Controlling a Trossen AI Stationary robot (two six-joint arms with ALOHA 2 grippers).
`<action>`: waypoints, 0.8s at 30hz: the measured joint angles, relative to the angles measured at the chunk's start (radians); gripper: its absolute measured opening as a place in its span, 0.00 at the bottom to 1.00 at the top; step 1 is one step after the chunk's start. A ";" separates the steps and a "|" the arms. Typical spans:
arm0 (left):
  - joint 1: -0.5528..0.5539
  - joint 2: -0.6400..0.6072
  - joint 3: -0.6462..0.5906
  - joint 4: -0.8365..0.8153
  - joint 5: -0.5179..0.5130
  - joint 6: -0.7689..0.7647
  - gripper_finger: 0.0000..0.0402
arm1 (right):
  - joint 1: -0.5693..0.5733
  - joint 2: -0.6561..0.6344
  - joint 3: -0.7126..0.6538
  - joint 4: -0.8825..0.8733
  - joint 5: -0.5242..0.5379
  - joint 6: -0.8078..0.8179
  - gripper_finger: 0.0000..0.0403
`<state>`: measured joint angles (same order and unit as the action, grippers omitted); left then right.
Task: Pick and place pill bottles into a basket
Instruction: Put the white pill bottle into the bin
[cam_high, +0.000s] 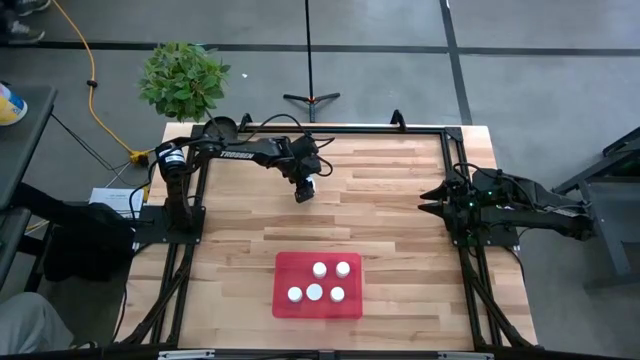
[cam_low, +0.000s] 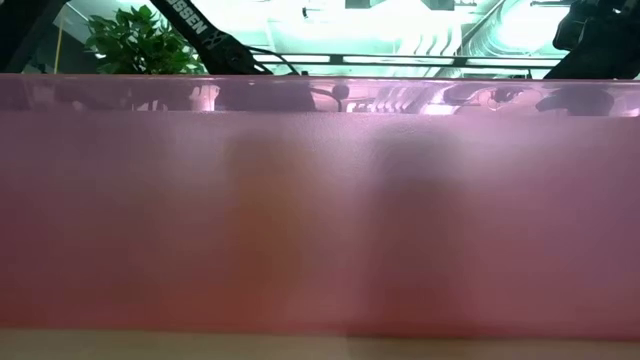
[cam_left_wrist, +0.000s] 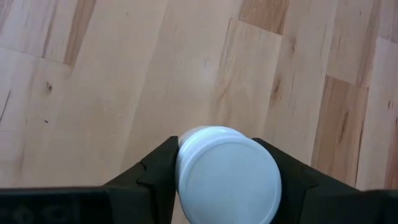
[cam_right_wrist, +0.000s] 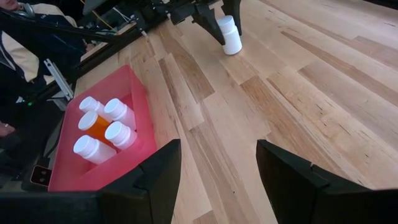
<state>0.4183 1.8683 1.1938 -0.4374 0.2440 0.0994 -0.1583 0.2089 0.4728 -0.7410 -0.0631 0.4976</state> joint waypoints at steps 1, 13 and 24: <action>0.000 0.000 0.000 0.000 0.000 0.000 0.52 | 0.000 0.000 0.000 0.000 0.000 0.000 0.49; 0.000 0.000 0.091 -0.070 -0.003 0.007 0.52 | 0.000 0.000 0.000 0.000 0.000 0.000 0.49; 0.000 0.000 0.303 -0.264 0.041 0.009 0.52 | 0.000 0.000 0.000 0.000 0.000 0.000 0.49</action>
<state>0.4185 1.8679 1.4969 -0.7018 0.2848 0.1087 -0.1585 0.2089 0.4728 -0.7410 -0.0635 0.4976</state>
